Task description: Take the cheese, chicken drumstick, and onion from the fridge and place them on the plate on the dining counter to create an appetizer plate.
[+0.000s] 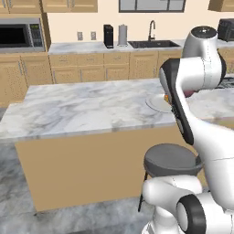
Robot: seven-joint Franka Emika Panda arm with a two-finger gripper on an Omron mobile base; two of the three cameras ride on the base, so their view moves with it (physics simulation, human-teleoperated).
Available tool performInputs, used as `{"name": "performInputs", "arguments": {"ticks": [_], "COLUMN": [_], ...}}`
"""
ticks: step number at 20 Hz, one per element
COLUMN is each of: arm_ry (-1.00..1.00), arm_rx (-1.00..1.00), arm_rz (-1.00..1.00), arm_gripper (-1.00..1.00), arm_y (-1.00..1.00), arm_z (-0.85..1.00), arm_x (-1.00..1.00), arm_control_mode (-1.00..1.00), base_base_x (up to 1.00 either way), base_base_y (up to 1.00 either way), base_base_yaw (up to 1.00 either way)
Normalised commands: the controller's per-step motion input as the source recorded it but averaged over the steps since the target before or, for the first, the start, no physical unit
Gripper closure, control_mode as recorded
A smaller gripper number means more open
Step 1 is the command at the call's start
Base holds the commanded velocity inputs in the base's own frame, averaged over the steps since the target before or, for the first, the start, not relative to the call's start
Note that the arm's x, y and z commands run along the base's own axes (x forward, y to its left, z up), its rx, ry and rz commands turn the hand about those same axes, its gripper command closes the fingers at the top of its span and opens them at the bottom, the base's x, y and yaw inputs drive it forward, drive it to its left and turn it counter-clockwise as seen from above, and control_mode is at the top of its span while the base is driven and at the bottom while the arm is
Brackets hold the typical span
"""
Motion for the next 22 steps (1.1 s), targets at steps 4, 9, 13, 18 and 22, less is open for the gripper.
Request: {"name": "performInputs", "arguments": {"ticks": [4, 9, 13, 18, 22], "arm_ry": [0.01, 0.04, 0.03, 0.04, 0.03], "arm_rx": [0.00, 0.00, 0.01, 0.04, 0.01], "arm_rz": [-0.05, -0.14, -0.08, -0.06, -0.06], "arm_gripper": [1.00, 1.00, 1.00, 1.00, 1.00], "arm_y": [0.00, -0.01, -0.18, -0.15, -0.04], "arm_z": [-0.01, -0.38, -0.72, -0.70, -0.54], "arm_x": [0.19, 0.60, 0.57, 0.60, 0.66], "arm_control_mode": [-1.00, -1.00, -1.00, -1.00, -1.00], "base_base_x": [0.62, 0.00, 0.00, 0.00, 0.00], "base_base_y": [0.02, 0.00, 0.00, 0.00, 0.00], "base_base_yaw": [-0.16, 0.00, 0.00, 0.00, 0.00]}}
